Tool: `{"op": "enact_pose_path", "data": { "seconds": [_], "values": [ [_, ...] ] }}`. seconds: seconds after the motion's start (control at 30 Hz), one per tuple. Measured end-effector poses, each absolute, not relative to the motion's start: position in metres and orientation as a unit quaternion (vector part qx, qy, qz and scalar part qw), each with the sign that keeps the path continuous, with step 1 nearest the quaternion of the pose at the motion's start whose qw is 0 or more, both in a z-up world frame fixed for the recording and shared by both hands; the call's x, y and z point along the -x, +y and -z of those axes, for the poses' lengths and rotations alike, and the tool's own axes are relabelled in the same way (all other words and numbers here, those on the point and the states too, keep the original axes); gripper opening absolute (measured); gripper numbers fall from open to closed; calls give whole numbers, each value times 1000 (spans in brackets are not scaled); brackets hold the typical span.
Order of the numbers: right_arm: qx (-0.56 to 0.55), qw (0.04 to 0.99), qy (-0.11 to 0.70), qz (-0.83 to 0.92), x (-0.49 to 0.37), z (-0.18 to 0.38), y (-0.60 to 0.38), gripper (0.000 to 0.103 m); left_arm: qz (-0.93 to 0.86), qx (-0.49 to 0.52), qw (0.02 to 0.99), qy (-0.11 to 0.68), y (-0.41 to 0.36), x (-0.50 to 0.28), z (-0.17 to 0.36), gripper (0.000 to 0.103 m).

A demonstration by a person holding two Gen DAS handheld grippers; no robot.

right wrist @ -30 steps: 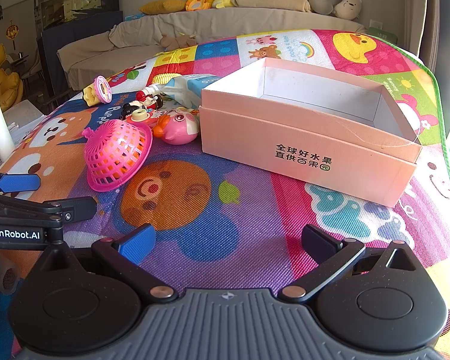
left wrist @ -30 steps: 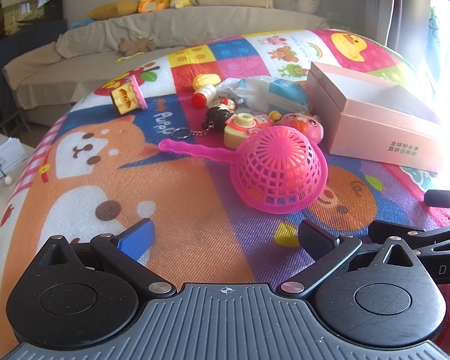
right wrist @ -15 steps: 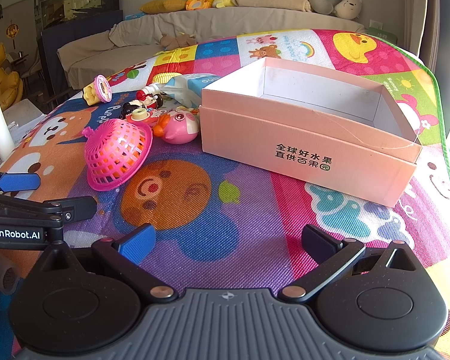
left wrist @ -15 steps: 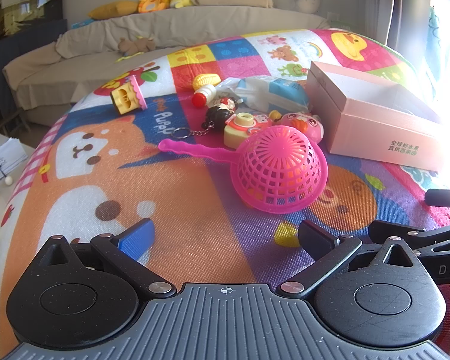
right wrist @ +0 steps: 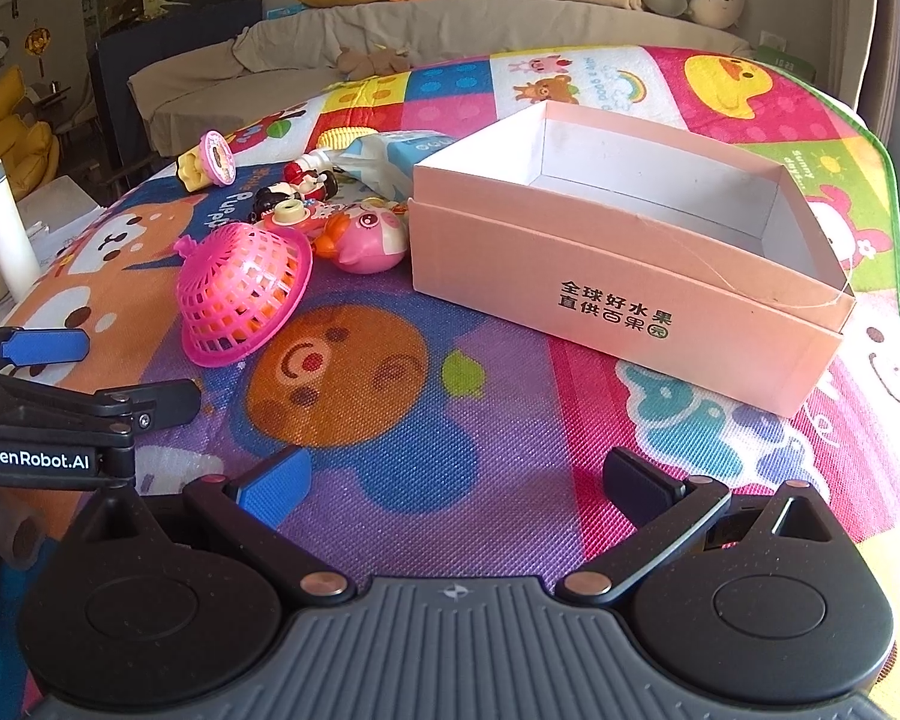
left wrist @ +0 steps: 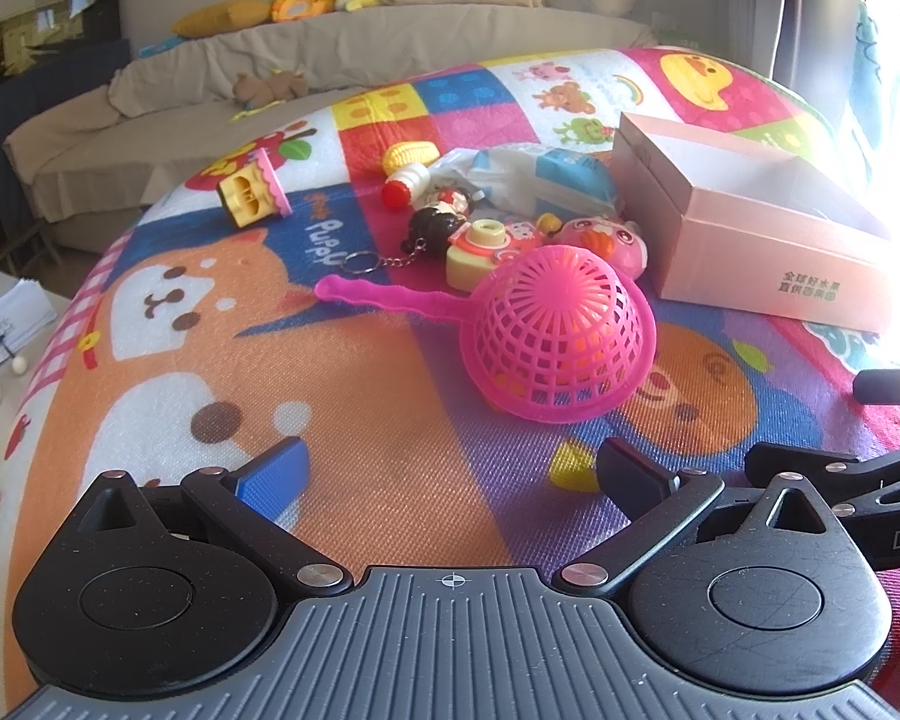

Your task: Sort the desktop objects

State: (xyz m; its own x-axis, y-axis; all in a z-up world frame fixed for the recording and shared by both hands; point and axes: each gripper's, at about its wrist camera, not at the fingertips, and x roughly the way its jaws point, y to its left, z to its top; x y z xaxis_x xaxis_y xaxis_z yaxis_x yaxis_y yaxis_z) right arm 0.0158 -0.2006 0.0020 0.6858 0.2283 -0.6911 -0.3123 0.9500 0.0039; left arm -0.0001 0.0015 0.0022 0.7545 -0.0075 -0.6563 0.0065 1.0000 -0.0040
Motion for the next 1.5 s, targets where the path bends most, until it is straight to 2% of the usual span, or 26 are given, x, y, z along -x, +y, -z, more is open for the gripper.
{"op": "enact_pose_path", "data": {
  "seconds": [0.53, 0.77, 0.93, 1.03, 1.17, 1.3, 1.5],
  "values": [
    [64, 914, 367, -164, -15, -3, -203, 103, -5, -3, 933, 361, -2, -5, -4, 103],
    [69, 907, 370, -187, -18, -10, -212, 103, -11, 26, 935, 354, 2, -1, -12, 103],
    [63, 943, 291, -145, -24, -59, -242, 103, -13, 29, 944, 329, 7, 0, -26, 103],
    [51, 963, 253, -72, -50, -85, -264, 103, -14, 39, 945, 326, 10, -5, -28, 103],
    [-1, 947, 321, 9, -117, -78, -296, 103, -7, 45, 945, 324, 14, -5, -29, 103],
    [1, 938, 345, 8, -156, -57, -297, 103, -1, 32, 945, 326, 17, -2, -29, 103],
    [31, 946, 319, -56, -194, -48, -253, 103, -5, 34, 944, 327, 23, -2, -27, 103]
  ]
}}
